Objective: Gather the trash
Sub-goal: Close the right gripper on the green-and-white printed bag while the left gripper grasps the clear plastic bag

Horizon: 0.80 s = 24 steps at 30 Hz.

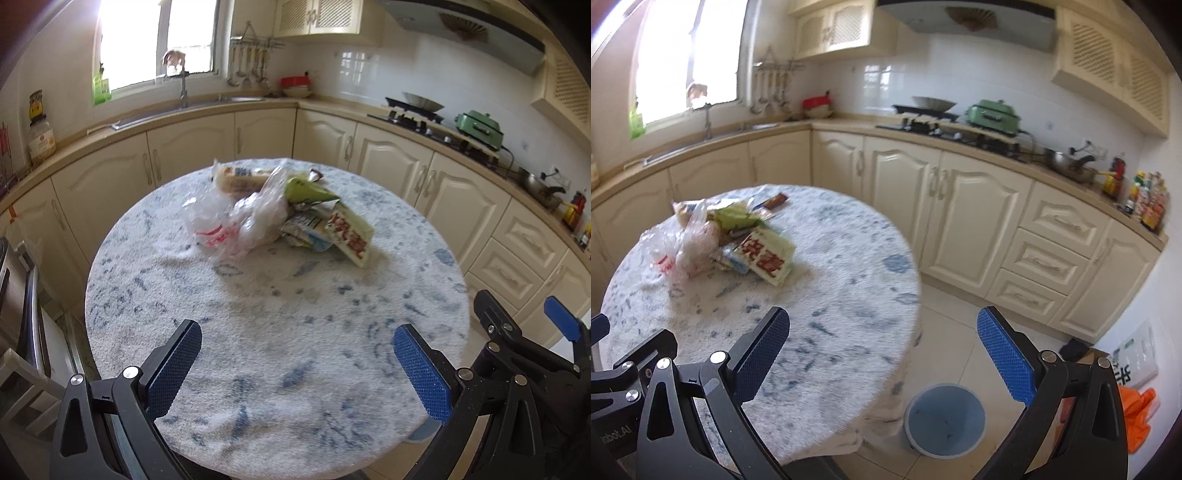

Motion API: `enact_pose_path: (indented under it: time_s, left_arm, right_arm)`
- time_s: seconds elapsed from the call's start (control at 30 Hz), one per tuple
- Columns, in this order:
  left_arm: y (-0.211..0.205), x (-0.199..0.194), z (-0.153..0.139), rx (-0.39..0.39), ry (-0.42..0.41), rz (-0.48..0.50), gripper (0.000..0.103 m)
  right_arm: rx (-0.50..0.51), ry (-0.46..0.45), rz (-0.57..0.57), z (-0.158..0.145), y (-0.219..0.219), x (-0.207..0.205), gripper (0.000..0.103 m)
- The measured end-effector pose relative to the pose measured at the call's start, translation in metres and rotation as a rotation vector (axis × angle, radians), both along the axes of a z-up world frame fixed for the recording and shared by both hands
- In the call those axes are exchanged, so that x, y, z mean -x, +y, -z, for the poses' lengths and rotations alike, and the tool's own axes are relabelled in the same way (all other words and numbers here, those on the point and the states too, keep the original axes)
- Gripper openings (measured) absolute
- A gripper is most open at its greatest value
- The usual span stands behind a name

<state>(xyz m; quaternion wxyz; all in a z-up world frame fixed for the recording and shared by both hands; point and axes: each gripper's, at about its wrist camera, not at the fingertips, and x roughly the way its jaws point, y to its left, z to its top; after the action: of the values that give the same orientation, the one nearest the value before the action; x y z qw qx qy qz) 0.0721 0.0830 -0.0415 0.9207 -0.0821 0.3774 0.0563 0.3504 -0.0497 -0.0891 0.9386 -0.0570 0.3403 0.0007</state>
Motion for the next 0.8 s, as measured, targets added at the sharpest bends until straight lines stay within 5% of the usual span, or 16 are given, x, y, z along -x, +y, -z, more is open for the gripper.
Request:
enact_pose_path:
  time_s: [0.37, 0.63, 0.8]
  left_arm:
    - [0.061, -0.06, 0.044, 0.112, 0.111, -0.108, 0.102]
    - [0.105, -0.094, 0.068, 0.213, 0.113, -0.21, 0.102]
    - [0.117, -0.111, 0.073, 0.202, 0.139, -0.216, 0.102]
  right_arm:
    - [-0.044, 0.152, -0.196, 0.042, 0.056, -0.075, 0.103]
    - [-0.075, 0.255, -0.303, 0.065, 0.08, -0.137, 0.103]
    - [-0.077, 0.287, -0.373, 0.076, 0.088, -0.162, 0.103]
